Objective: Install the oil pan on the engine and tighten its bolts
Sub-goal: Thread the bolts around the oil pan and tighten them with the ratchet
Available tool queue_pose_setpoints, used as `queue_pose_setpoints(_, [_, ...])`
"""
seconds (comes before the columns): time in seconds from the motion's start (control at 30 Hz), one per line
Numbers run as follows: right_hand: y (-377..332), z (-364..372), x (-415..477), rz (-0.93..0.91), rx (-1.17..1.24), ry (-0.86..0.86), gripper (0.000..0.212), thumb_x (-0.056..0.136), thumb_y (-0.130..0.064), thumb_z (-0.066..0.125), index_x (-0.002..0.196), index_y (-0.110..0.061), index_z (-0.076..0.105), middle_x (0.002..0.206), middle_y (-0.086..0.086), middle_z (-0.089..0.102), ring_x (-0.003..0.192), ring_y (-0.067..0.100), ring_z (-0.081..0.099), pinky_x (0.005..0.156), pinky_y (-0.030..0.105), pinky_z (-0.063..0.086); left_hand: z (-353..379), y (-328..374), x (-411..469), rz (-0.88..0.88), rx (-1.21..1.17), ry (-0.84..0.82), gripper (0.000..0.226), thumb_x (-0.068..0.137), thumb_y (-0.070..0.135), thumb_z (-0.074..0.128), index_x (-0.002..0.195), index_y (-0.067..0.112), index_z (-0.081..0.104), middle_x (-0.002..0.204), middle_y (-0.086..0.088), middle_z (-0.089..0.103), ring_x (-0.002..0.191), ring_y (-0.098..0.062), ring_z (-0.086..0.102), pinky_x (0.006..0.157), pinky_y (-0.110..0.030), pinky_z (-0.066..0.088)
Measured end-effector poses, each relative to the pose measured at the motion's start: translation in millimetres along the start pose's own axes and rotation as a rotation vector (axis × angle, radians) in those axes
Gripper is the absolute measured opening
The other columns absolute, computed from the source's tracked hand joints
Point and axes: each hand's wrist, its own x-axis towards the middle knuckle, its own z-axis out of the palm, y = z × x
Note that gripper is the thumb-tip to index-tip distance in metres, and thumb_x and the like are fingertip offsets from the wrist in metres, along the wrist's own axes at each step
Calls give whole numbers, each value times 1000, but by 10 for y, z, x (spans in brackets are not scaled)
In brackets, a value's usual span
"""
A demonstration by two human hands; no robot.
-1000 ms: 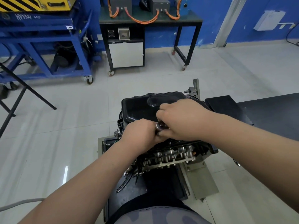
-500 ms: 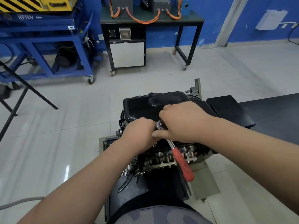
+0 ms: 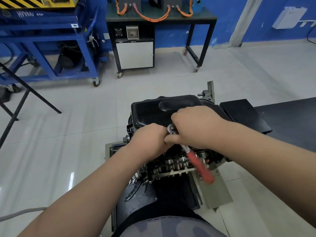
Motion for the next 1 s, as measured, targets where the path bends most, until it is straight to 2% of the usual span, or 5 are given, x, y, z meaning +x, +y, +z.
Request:
queue_pose_setpoints(0.17, [77, -65, 23, -210, -59, -5, 28, 83, -38, 56, 107, -24, 51, 105, -4, 49, 98, 19, 48, 74, 32, 36, 29, -45, -2, 55, -43, 36, 36, 82, 42, 47, 52, 27, 33, 49, 6, 40, 52, -20, 45, 42, -23, 22])
queue_pose_setpoints(0.4, [-57, 1, -55, 87, 32, 11, 43, 76, -61, 47, 64, -19, 48, 67, -4, 52, 59, 17, 51, 48, 27, 31, 13, 21, 16, -30, -43, -11, 28, 76, 34, 44, 53, 21, 34, 51, 3, 43, 48, -16, 40, 42, -23, 23])
queue_pose_setpoints(0.57, [51, -60, -58, -233, -90, 24, 25, 85, -32, 53, 108, -22, 51, 107, -3, 50, 98, 19, 48, 79, 34, 42, 15, 34, -26, 17, -83, 45, 36, 80, 35, 53, 53, 24, 33, 50, 3, 44, 53, -21, 48, 41, -25, 25])
queue_pose_setpoints(0.8, [-77, 9, -115, 40, -30, 26, 47, 79, -63, 45, 64, -19, 46, 68, -4, 51, 64, 20, 53, 52, 28, 31, 3, 40, 0, -48, 13, -24, 28, 77, 29, 47, 54, 20, 35, 54, 3, 44, 52, -18, 43, 42, -23, 25])
queue_pose_setpoints(1.0, [85, -57, -86, -238, -146, 30, 29, 82, -35, 57, 108, -23, 52, 107, -3, 50, 101, 20, 47, 82, 35, 39, 11, 43, 0, 28, -71, 6, 38, 81, 43, 53, 54, 25, 34, 53, 5, 45, 57, -20, 49, 43, -26, 26])
